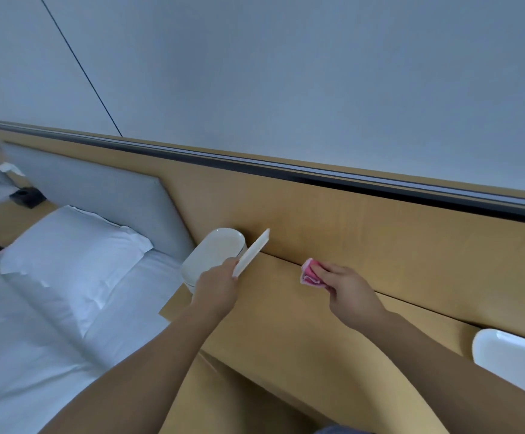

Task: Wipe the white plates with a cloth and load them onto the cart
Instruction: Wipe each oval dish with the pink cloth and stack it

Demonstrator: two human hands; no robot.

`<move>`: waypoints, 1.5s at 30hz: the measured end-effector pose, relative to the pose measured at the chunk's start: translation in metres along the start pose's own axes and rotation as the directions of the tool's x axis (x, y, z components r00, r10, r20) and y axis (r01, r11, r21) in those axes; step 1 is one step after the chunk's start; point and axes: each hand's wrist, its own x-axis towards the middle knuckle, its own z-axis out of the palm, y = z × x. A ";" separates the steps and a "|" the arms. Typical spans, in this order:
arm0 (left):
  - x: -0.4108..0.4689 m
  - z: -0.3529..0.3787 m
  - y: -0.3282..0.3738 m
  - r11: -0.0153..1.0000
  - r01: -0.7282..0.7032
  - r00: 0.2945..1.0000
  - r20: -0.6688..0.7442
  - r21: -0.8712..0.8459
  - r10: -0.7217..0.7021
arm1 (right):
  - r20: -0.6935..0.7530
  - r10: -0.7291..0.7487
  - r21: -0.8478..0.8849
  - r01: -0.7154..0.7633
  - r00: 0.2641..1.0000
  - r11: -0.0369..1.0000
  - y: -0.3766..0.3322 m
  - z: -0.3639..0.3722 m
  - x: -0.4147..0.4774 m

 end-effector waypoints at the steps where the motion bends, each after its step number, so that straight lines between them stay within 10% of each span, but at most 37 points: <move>1: 0.005 -0.001 -0.009 0.999 -0.002 1.000 -0.001 0.035 0.002 | 0.004 0.002 -0.024 -0.002 1.000 1.000 -0.004 0.002 0.005; 12: 0.061 0.021 -0.078 0.955 -0.105 0.985 0.162 0.277 0.061 | -0.019 0.089 -0.133 -0.091 0.996 0.987 -0.023 0.037 0.033; 27: 0.094 0.057 -0.103 0.959 -0.209 0.948 0.279 0.189 0.152 | -0.046 0.158 -0.223 -0.164 0.986 0.961 -0.021 0.066 0.032; 35: 0.095 0.073 -0.025 0.917 -0.397 0.888 0.274 0.047 0.370 | -0.154 0.254 -0.208 -0.282 0.955 0.936 0.001 0.038 -0.004; 45: 0.039 0.137 0.148 0.695 -0.716 0.652 0.414 0.060 0.636 | -0.328 0.515 -0.148 -0.582 0.792 0.800 0.055 -0.037 -0.152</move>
